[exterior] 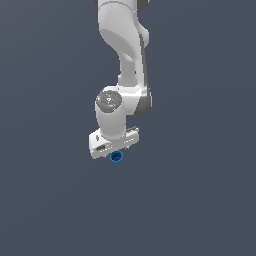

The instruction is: Pick up the object and move it to a goal position.

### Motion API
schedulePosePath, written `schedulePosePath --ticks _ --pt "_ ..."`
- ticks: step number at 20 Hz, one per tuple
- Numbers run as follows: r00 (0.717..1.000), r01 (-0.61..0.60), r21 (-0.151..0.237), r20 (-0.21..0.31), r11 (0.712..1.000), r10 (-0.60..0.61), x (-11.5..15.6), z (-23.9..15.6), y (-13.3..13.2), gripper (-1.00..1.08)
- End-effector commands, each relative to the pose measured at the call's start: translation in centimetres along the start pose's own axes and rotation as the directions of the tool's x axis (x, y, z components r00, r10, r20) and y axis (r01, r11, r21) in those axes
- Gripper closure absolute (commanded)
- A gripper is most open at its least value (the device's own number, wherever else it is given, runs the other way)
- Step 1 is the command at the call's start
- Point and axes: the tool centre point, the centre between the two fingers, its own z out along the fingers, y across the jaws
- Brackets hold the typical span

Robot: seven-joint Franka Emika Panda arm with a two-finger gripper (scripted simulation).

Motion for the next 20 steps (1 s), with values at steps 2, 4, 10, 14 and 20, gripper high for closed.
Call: schedulePosePath --ticks 2,4,10,14,20 --pt "1.0 0.029 0.0 -0.003 1.0 -0.029 0.1 0.5 0.3 -0.92" --pt "0.999 0.036 0.0 -0.004 0.999 -0.036 0.2 0.7 0.3 -0.92" --pt "0.999 0.034 0.0 -0.003 0.999 -0.034 0.1 1.1 0.3 -0.92" --pt "0.999 0.036 0.0 -0.004 0.999 -0.036 0.1 2.7 0.3 -0.92" --pt "0.999 0.039 0.0 -0.004 0.999 -0.039 0.1 5.4 0.3 -0.92"
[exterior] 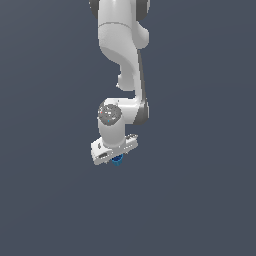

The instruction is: Pick up the object and move it to a goal position.

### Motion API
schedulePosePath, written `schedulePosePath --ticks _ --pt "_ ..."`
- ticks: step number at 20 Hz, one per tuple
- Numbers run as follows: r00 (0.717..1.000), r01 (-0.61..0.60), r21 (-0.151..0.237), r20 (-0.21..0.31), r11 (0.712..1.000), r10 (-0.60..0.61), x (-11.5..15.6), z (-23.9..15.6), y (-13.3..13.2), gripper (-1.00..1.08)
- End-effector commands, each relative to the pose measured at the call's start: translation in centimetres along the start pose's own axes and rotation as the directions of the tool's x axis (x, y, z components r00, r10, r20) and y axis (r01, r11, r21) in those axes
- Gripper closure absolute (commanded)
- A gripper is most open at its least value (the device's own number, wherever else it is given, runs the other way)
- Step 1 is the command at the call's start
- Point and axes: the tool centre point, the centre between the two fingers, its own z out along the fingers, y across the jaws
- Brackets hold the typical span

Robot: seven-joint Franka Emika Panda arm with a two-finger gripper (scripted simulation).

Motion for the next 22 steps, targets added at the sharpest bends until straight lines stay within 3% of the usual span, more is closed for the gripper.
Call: schedulePosePath --ticks 1,4,5,22 --pt "1.0 0.001 -0.001 -0.001 1.0 -0.001 0.06 0.7 0.03 -0.92" --pt "1.0 0.001 -0.001 -0.001 1.0 -0.001 0.14 0.82 0.08 -0.92" --pt "1.0 0.001 -0.001 -0.001 1.0 -0.001 0.14 0.82 0.08 1.08" --pt "1.0 0.0 -0.001 -0.001 1.0 0.0 -0.44 -0.14 0.03 1.08"
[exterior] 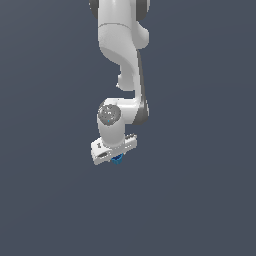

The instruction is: Pick up the object and move it to a goal position.

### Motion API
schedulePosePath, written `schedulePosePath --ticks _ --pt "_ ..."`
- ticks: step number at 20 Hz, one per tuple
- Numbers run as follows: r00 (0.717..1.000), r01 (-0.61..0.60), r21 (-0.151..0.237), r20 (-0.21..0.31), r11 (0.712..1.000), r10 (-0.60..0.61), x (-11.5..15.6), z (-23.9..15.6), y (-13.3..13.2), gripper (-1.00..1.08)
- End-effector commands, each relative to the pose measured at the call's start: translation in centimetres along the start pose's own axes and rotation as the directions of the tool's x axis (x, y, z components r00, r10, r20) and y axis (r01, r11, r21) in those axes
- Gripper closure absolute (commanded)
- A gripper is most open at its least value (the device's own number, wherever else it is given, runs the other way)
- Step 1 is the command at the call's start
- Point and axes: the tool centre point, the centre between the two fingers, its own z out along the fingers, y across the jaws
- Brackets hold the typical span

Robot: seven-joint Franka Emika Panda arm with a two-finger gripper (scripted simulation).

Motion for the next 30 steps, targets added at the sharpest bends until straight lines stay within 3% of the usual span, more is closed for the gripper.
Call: schedulePosePath --ticks 1,11,30 --pt "1.0 0.0 -0.001 -0.002 1.0 0.0 -0.3 -0.7 0.0 1.08" --pt "1.0 0.0 -0.001 -0.002 1.0 0.0 -3.3 -5.8 -0.5 1.08" --pt "1.0 0.001 0.0 -0.002 1.0 -0.001 -12.2 -21.6 -2.1 1.08"
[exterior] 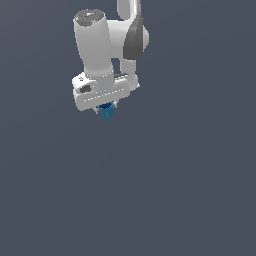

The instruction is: Pick up the object and move it to a goal position.

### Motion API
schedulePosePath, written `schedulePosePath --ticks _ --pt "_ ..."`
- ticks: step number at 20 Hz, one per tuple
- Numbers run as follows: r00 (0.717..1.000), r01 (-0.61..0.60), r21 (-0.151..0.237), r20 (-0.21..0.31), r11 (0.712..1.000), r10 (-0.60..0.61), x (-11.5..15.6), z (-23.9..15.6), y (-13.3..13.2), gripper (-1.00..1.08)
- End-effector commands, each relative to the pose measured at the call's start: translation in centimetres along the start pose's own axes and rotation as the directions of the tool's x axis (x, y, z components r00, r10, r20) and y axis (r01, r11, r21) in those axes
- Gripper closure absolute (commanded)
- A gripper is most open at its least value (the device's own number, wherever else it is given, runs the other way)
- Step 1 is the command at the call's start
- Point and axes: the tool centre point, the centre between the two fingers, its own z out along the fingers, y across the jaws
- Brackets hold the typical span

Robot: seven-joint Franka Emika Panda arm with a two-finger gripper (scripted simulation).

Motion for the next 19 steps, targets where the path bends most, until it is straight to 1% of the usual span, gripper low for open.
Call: schedulePosePath --ticks 1,10,14,19 --pt "1.0 0.0 0.0 -0.001 1.0 0.0 -1.2 -2.2 -0.2 1.08" --pt "1.0 0.0 0.0 -0.001 1.0 0.0 -4.3 -8.1 -0.6 1.08" --pt "1.0 0.0 0.0 -0.001 1.0 0.0 -5.0 -9.6 -0.6 1.08" --pt "1.0 0.0 0.0 -0.001 1.0 0.0 -5.3 -10.2 -0.6 1.08"
